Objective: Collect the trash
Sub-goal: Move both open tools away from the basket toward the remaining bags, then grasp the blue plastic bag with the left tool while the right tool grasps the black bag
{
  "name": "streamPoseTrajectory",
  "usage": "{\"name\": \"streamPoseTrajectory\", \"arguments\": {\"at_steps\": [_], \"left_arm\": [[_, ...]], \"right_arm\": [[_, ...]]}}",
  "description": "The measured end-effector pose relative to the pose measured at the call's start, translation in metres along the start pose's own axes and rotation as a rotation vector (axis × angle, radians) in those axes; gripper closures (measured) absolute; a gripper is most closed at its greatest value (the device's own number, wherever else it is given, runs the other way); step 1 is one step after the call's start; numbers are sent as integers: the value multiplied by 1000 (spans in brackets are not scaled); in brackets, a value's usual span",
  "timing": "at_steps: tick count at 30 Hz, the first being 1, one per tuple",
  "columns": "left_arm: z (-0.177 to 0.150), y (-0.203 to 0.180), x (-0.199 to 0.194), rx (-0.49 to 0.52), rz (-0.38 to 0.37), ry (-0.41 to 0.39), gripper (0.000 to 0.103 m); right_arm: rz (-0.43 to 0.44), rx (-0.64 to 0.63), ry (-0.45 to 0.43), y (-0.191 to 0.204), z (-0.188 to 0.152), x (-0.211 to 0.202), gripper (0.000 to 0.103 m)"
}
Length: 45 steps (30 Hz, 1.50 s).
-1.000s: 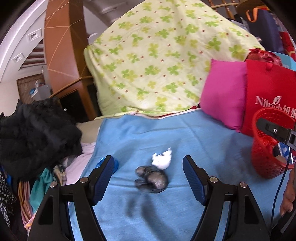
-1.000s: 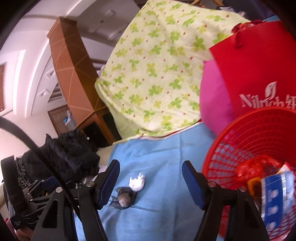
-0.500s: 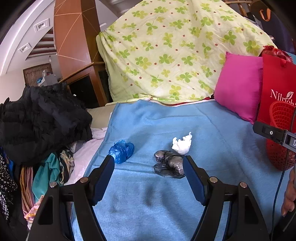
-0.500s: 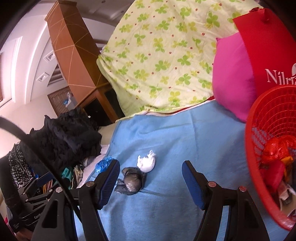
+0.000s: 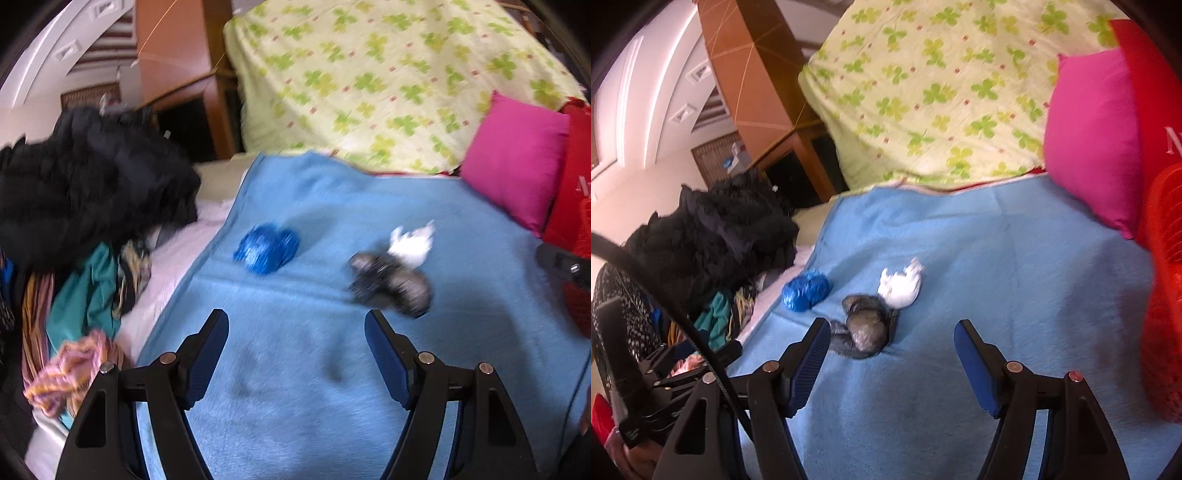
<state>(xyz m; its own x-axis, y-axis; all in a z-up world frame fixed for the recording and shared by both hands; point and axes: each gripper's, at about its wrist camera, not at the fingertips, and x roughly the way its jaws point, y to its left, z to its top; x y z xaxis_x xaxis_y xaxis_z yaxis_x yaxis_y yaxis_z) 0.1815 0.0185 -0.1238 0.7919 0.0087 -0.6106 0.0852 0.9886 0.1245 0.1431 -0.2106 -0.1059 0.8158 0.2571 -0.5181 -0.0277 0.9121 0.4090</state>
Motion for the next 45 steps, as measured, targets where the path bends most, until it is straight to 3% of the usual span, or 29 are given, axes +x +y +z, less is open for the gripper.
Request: {"name": "streamPoseTrajectory", "arguments": {"at_steps": [7, 15, 19, 22, 23, 24, 25, 26, 34, 41, 45], "left_arm": [[-9, 41, 46, -94, 12, 85, 26], [43, 72, 111, -205, -2, 16, 26], [62, 68, 145, -226, -63, -11, 26], [66, 68, 179, -297, -140, 53, 26], [63, 69, 191, -331, -160, 88, 26], [61, 69, 196, -343, -173, 99, 32], [58, 70, 202, -357, -199, 112, 54], [55, 70, 207, -366, -221, 136, 58], [52, 79, 186, -421, -236, 106, 63], [58, 53, 130, -320, -186, 88, 63], [61, 26, 92, -237, -151, 64, 63]], "right_arm": [[52, 14, 125, 9, -2, 57, 30], [92, 32, 237, 10, 4, 129, 36], [125, 40, 278, 11, 6, 157, 37], [132, 35, 306, 15, 4, 177, 38], [127, 26, 319, 16, 1, 183, 46], [123, 16, 334, 18, -2, 187, 52], [118, 4, 358, 19, -6, 193, 63], [119, -4, 376, 19, -11, 196, 66], [180, 19, 301, 21, -2, 158, 70], [172, 29, 230, 18, 5, 107, 70], [118, 22, 185, 14, 12, 83, 70]]}}
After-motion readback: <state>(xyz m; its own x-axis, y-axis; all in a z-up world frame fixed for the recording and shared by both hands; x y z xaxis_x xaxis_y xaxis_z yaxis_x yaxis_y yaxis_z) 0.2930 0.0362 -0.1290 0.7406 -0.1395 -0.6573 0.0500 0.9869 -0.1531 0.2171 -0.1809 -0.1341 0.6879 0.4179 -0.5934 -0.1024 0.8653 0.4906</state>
